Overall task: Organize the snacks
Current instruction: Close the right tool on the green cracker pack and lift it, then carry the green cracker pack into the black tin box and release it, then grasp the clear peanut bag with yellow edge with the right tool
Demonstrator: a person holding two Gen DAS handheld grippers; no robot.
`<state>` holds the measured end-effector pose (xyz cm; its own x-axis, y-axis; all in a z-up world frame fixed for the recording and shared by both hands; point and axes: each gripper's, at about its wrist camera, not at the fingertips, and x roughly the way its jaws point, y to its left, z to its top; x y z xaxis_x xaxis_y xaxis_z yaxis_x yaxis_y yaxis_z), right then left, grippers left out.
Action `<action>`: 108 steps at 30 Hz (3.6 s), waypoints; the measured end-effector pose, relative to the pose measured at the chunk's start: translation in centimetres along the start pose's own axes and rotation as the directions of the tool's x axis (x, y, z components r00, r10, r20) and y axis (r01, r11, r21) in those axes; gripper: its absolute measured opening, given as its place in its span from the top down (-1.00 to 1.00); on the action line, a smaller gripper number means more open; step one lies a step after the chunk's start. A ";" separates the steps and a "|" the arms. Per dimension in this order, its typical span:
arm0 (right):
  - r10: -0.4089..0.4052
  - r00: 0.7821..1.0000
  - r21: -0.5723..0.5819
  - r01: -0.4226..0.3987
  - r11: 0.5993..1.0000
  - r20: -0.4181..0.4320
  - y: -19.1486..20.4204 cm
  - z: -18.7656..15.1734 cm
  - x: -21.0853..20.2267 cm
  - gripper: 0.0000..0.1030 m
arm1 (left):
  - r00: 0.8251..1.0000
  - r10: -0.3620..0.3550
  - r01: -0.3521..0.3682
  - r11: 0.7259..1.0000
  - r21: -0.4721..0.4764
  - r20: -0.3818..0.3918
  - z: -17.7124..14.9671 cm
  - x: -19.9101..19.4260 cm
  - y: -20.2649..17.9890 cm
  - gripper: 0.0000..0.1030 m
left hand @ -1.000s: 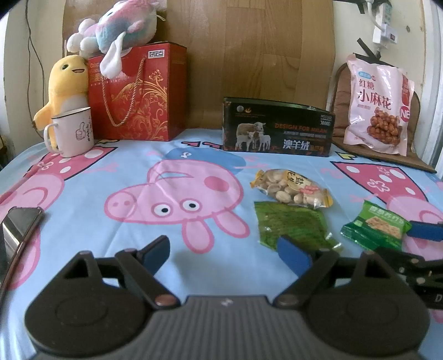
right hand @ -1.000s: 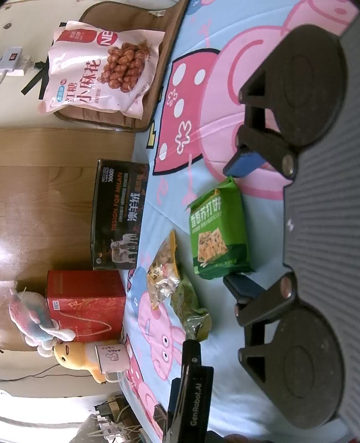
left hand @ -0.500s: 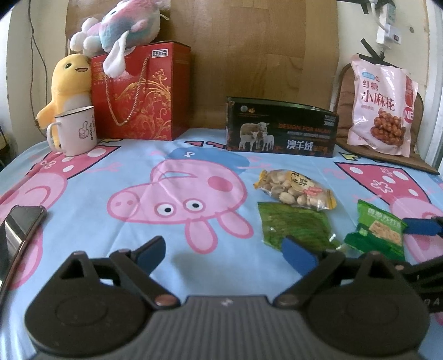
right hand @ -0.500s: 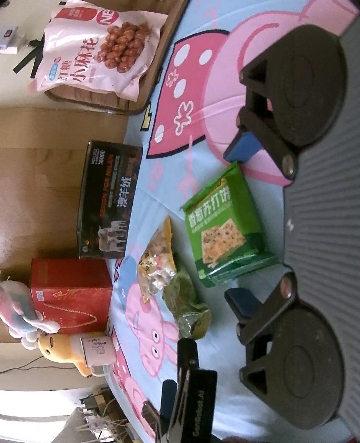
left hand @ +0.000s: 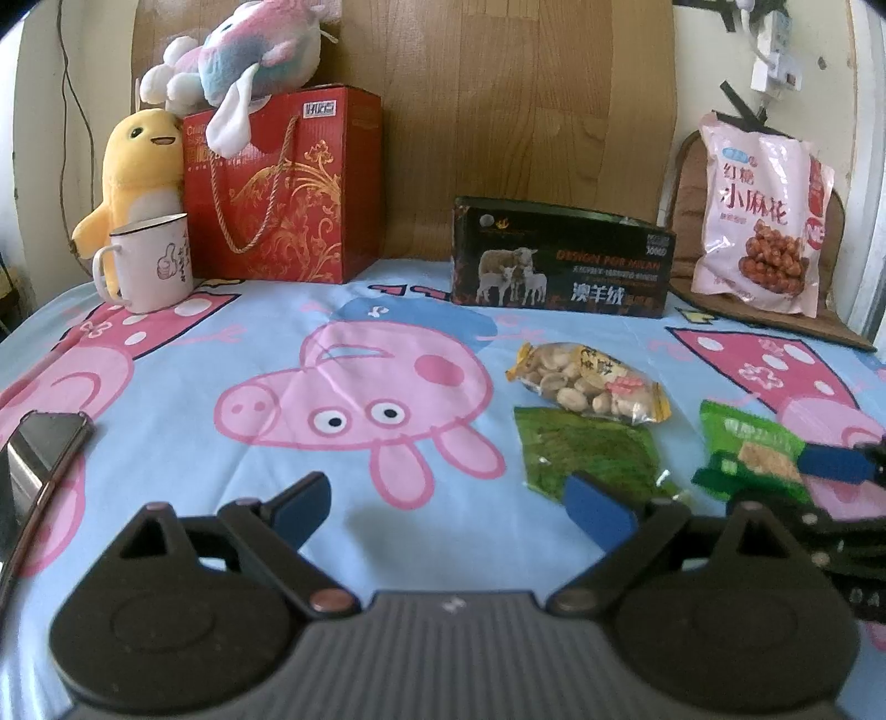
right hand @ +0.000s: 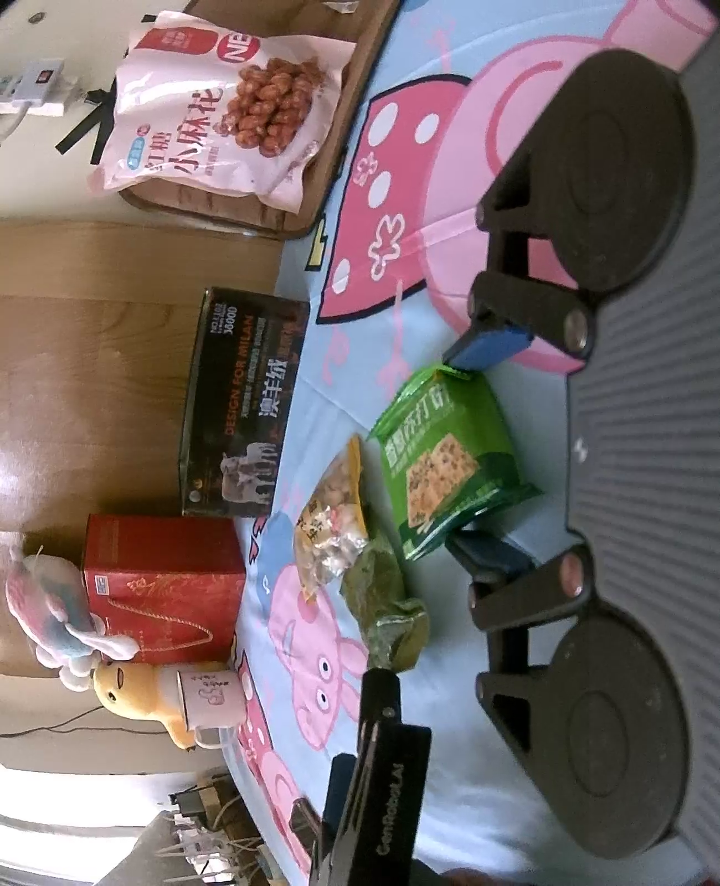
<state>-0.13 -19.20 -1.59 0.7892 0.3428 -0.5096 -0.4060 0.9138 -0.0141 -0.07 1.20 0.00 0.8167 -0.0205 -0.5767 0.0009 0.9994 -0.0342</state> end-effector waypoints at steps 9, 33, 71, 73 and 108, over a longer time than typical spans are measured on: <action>0.168 0.986 -0.081 -0.168 0.983 -0.010 0.9 -3.0 -4.7 -0.29 | 0.986 -0.149 0.155 0.986 -0.068 0.074 -0.2 -1.4 1.8 -0.53; 0.169 0.982 0.363 -0.187 0.913 0.082 -7.0 -4.0 -7.3 0.49 | 0.651 -0.723 0.710 0.688 -0.150 -0.232 -2.1 -5.0 -3.6 0.08; 0.211 0.964 -0.068 -0.202 0.977 0.160 -3.9 5.8 -2.9 0.48 | 0.798 -0.589 0.597 0.802 0.030 -0.130 10.1 -0.1 -3.7 0.46; 0.210 0.961 -0.069 -0.201 0.977 0.180 -4.5 8.4 -0.5 0.48 | 0.821 -0.564 0.568 0.822 0.032 -0.091 13.2 2.0 -3.4 0.46; 0.347 0.937 0.267 -0.326 0.907 -0.036 -5.7 5.0 7.1 0.03 | 0.890 -0.398 0.352 0.910 -0.220 -0.223 8.9 10.8 1.7 0.29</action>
<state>10.07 -20.90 -0.83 0.5822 0.6306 -0.5132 -0.5025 0.7753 0.3827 13.90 2.94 0.94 0.5976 -0.4222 -0.6816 0.1615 0.8961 -0.4134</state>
